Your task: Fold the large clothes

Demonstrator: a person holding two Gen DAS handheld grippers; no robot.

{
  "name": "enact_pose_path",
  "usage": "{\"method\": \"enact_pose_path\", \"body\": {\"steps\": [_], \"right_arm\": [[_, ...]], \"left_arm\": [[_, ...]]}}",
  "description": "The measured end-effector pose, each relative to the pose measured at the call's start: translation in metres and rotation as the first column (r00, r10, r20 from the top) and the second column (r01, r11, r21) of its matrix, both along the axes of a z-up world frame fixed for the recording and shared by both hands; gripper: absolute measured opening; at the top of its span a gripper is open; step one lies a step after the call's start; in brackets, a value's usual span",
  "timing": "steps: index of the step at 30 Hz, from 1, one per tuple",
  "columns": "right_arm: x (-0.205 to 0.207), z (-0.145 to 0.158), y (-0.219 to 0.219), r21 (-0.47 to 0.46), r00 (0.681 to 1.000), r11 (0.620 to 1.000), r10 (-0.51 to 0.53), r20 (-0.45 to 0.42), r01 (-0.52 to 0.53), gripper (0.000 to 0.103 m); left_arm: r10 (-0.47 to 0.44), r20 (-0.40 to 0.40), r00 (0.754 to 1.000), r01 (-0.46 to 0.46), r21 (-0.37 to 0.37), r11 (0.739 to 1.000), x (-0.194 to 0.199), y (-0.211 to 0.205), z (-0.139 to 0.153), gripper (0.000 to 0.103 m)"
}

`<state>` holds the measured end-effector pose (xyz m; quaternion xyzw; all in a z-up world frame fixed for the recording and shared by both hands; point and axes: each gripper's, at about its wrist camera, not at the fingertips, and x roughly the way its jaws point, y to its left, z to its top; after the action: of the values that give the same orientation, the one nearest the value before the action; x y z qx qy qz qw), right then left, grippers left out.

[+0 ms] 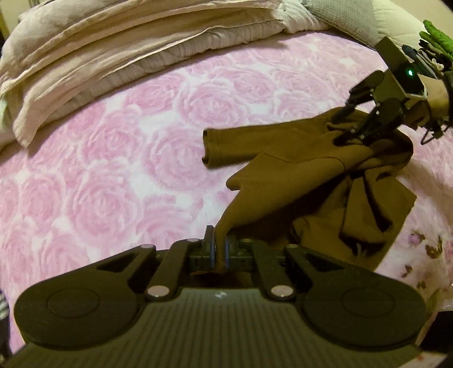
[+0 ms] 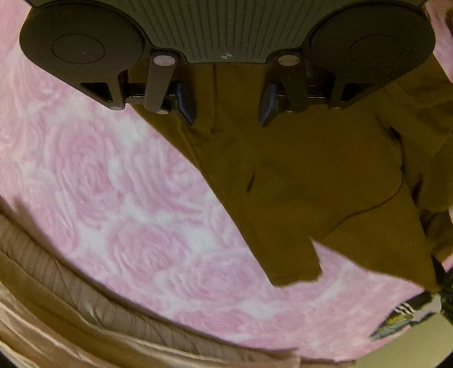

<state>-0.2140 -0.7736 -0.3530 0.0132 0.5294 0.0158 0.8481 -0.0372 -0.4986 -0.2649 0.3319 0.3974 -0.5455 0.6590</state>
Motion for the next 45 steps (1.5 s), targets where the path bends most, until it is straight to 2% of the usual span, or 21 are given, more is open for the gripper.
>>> {"method": "enact_pose_path", "body": {"steps": [2,5,8,11,13,15,17,19,23,27,32,37,41,45], "right_arm": [[0.004,-0.002,0.007,0.031,0.998,0.998,0.061,0.013,-0.061,0.047],[0.013,-0.017,0.019,0.028,0.986,0.986,0.166,-0.028,-0.165,0.047],[0.016,-0.028,0.02,0.027,0.978,0.979,0.203,-0.039,-0.202,0.047],[0.02,-0.025,0.023,0.024,0.968,0.97,0.241,-0.074,-0.24,0.046],[0.019,-0.026,0.03,0.028,0.952,0.958,0.285,-0.113,-0.284,0.026],[0.01,-0.027,0.038,0.002,0.951,0.96,0.279,-0.133,-0.282,0.002],[0.007,-0.025,0.041,-0.015,0.959,0.967,0.25,-0.136,-0.254,0.0],[0.005,-0.012,0.046,-0.064,0.969,0.971,0.224,-0.102,-0.231,0.0],[-0.004,0.051,0.046,-0.164,0.991,0.98,0.125,0.044,-0.117,0.0],[-0.017,0.136,0.043,-0.25,0.972,0.968,0.045,0.232,0.015,0.0],[-0.05,0.24,0.051,-0.282,0.886,0.936,-0.061,0.46,0.211,0.0],[-0.091,0.31,0.104,-0.3,0.788,0.891,-0.098,0.608,0.342,0.0],[-0.142,0.356,0.158,-0.28,0.706,0.868,-0.108,0.7,0.41,0.0],[-0.183,0.401,0.207,-0.247,0.64,0.858,-0.118,0.759,0.45,0.0]], "left_arm": [[0.01,-0.009,1.0,-0.009,0.014,1.0,-0.008,0.01,-0.002,0.004],[0.022,-0.021,1.0,-0.021,0.043,0.999,-0.019,0.023,-0.012,0.004],[0.038,-0.034,0.999,-0.036,0.057,0.998,-0.024,0.031,-0.022,0.004],[0.039,-0.041,0.998,-0.036,0.071,0.997,-0.027,0.038,-0.031,0.004],[0.04,-0.049,0.998,-0.037,0.066,0.997,-0.027,0.042,-0.034,0.004],[0.041,-0.055,0.998,-0.038,0.06,0.997,-0.026,0.044,-0.035,0.004],[0.043,-0.05,0.998,-0.04,0.056,0.998,-0.027,0.044,-0.033,0.004],[0.036,-0.031,0.999,-0.035,0.049,0.998,-0.028,0.044,-0.029,0.004],[0.066,0.041,0.997,-0.065,-0.018,0.998,-0.027,0.04,0.004,0.004],[0.104,0.145,0.984,-0.086,-0.128,0.988,-0.015,0.033,0.071,0.004],[0.11,0.269,0.957,-0.034,-0.271,0.962,-0.021,0.03,0.163,0.004],[0.136,0.357,0.924,0.02,-0.399,0.917,-0.05,0.059,0.236,0.004],[0.181,0.375,0.909,0.025,-0.483,0.875,-0.077,0.103,0.281,0.004],[0.219,0.379,0.899,0.031,-0.554,0.832,-0.102,0.147,0.322,0.004]]}}
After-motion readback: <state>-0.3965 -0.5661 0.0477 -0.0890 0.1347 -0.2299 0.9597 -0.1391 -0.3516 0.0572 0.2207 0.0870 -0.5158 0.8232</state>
